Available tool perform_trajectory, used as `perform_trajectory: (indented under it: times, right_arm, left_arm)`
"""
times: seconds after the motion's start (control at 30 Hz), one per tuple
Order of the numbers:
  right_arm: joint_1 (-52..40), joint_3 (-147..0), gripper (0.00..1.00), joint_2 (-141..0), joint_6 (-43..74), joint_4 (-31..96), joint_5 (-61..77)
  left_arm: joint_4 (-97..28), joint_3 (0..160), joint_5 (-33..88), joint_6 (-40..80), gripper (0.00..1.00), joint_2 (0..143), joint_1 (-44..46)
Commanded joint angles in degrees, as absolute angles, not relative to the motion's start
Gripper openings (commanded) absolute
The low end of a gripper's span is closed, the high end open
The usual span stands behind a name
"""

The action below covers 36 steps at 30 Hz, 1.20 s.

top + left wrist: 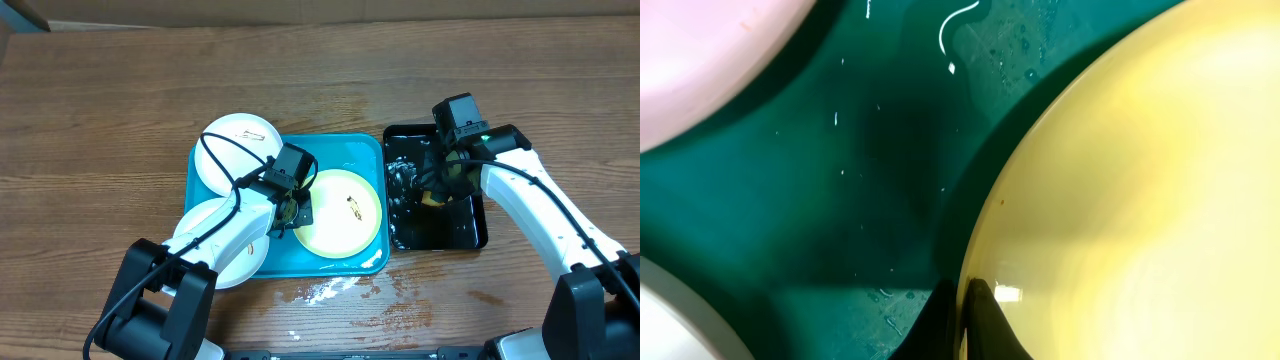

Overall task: Clean dirty plates on tray and stack at the side
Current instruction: 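Lift sponge with right gripper and carry it over yellow plate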

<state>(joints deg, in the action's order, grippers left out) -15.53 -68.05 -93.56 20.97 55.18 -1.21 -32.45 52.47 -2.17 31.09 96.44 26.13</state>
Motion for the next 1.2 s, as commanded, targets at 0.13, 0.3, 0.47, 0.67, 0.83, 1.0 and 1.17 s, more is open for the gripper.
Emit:
perform_trajectory:
  times: [0.13, 0.3, 0.47, 0.67, 0.83, 1.0, 1.17]
  right_arm:
    - [-15.75, -68.23, 0.04, -93.51, 20.01, 55.57, 1.98]
    - [-15.70, -68.86, 0.04, -93.45, 18.76, 57.98, 8.91]
    - [-15.70, -68.69, 0.04, -93.27, 20.14, 58.50, 5.69]
    - [-15.79, -68.97, 0.04, -93.32, 20.84, 57.19, 4.64]
    - [-15.79, -68.64, 0.04, -93.41, 21.17, 56.03, 7.49]
    - [-16.43, -68.64, 0.04, -93.51, 18.72, 52.42, 21.30]
    - [-20.51, -68.64, 0.04, -93.51, 15.46, 48.60, 22.59]
  left_arm:
    - [-32.51, 52.69, -8.84, 29.69, 0.04, 96.86, 25.54]
    - [-32.82, 52.66, -14.28, 26.79, 0.04, 96.86, 25.50]
    - [-31.40, 52.66, -10.83, 26.81, 0.05, 96.86, 25.52]
    - [-31.62, 52.66, -9.37, 26.81, 0.37, 96.86, 25.52]
    - [-32.08, 52.66, -9.37, 26.81, 0.23, 96.86, 25.52]
    - [-31.68, 52.66, -8.69, 26.83, 0.11, 96.86, 25.52]
    - [-31.44, 52.66, -6.07, 26.81, 0.04, 96.86, 25.52]
